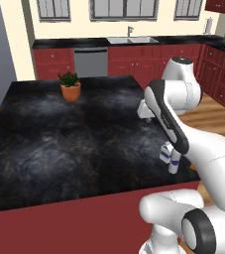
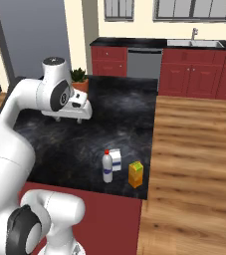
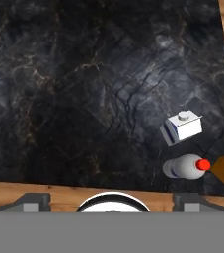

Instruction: Pick the bottled water, milk, boxed drink from the counter and place them in the open cabinet.

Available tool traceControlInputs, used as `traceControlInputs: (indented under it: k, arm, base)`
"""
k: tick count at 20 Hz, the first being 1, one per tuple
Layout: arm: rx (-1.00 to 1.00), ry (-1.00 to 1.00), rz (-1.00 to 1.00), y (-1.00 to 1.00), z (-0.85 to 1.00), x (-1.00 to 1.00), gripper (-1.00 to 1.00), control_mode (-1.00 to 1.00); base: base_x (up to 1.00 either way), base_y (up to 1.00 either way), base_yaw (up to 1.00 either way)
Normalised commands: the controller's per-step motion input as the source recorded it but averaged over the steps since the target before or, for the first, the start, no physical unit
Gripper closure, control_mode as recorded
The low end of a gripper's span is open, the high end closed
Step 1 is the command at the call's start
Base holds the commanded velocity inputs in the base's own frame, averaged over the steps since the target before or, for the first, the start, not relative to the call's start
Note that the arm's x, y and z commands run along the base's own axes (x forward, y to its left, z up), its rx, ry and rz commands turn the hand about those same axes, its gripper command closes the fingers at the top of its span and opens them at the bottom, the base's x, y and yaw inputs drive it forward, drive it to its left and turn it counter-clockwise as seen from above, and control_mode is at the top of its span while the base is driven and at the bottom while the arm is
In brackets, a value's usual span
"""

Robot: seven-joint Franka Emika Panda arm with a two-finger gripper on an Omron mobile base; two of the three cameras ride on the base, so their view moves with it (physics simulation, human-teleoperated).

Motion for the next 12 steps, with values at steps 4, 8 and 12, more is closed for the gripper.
traceControlInputs:
  k: [4,8,12]
  arm:
    - [-0.01,0.0,-0.02,-0.26,-0.21,-0.11,-1.0,-1.0]
    - [-0.03,0.0,-0.02,-0.24,-0.29,-0.14,-1.0,-1.0]
    - [-0.02,0.0,-0.02,-0.23,-0.34,-0.17,-1.0,-1.0]
  base:
    - [0.0,0.0,0.0]
    - [0.0,0.0,0.0]
    - [0.0,0.0,0.0]
